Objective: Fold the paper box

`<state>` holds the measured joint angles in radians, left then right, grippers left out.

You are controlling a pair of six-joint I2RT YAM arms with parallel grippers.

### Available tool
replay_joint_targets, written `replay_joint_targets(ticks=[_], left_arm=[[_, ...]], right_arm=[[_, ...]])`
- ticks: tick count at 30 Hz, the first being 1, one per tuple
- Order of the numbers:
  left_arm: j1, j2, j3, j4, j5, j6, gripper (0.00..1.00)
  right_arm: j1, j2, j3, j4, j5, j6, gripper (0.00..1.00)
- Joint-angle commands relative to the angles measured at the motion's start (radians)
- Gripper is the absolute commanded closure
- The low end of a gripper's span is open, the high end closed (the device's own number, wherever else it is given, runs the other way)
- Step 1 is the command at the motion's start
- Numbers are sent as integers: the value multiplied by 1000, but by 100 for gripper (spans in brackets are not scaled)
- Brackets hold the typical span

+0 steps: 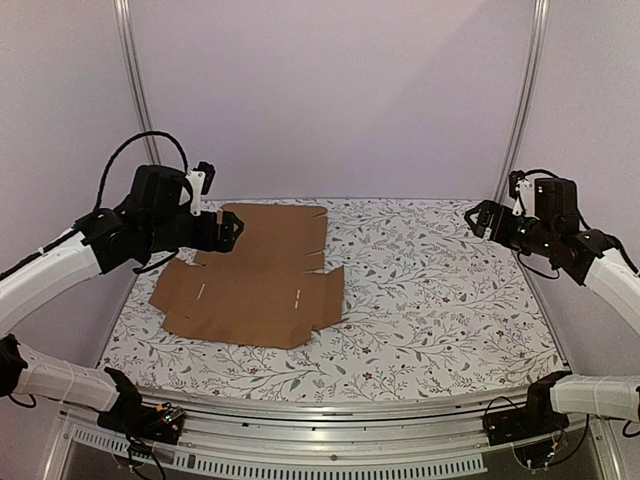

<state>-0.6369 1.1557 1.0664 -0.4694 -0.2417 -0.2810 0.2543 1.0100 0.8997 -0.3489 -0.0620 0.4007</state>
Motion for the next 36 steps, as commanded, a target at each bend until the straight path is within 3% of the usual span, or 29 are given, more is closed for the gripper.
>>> replay_joint_targets(ticks=[1,3,10,19,29,36], left_arm=[[-13,2,22,-15,-32,14,1],[-12,7,36,-36,-57,8,0],[-12,-37,0,-65,-77,-28,0],[-12,-85,-57,-104,-92,-80,0],[-12,-147,-93,-159,-111,-124,0],[-12,-195,-123,-177,-88,-146,1]], right_arm=[[-5,-35,37,-58,148,71,1],[-4,-45,26,-75,157,79,1],[10,-17,-20,-31,-32,23,1],[212,115,32,-7,-2,67,1],[409,415,151,60,-56,172,7],[473,643,243,131,-113,272,16]])
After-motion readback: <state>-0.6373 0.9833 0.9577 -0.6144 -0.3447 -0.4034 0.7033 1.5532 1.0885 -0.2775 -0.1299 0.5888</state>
